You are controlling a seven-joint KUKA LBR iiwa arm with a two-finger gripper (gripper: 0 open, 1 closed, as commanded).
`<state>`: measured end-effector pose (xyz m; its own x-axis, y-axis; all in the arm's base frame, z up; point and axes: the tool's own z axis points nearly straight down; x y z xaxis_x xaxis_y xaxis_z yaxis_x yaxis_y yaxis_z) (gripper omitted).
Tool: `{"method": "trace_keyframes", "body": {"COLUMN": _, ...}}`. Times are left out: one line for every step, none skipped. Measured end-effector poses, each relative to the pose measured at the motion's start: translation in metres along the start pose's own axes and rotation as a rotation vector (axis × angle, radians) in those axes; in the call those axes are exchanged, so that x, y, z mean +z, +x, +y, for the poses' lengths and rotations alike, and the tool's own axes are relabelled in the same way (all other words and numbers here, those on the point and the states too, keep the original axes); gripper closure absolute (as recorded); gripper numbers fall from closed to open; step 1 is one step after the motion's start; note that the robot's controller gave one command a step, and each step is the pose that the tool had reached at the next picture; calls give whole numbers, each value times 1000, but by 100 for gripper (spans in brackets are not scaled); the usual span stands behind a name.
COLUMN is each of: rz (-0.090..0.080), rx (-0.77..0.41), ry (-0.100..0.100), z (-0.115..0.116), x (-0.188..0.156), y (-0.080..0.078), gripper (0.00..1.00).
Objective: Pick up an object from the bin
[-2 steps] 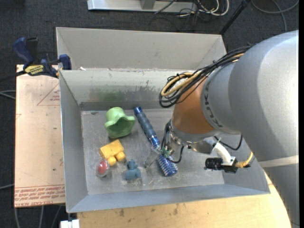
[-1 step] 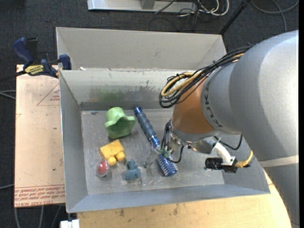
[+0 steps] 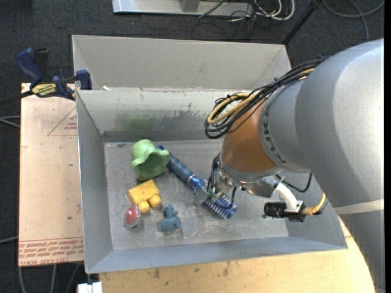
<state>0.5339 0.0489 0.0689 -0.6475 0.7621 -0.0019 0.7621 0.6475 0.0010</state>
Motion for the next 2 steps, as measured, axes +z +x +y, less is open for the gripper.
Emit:
{"method": "trace_keyframes", "body": {"rz": 2, "rx": -3, "ry": 0, "z": 0, "x": -24, "y": 0, "gripper": 100}}
{"method": "trace_keyframes", "body": {"rz": -1, "rx": -6, "ry": -4, "z": 1, "x": -100, "y": -1, "gripper": 100}}
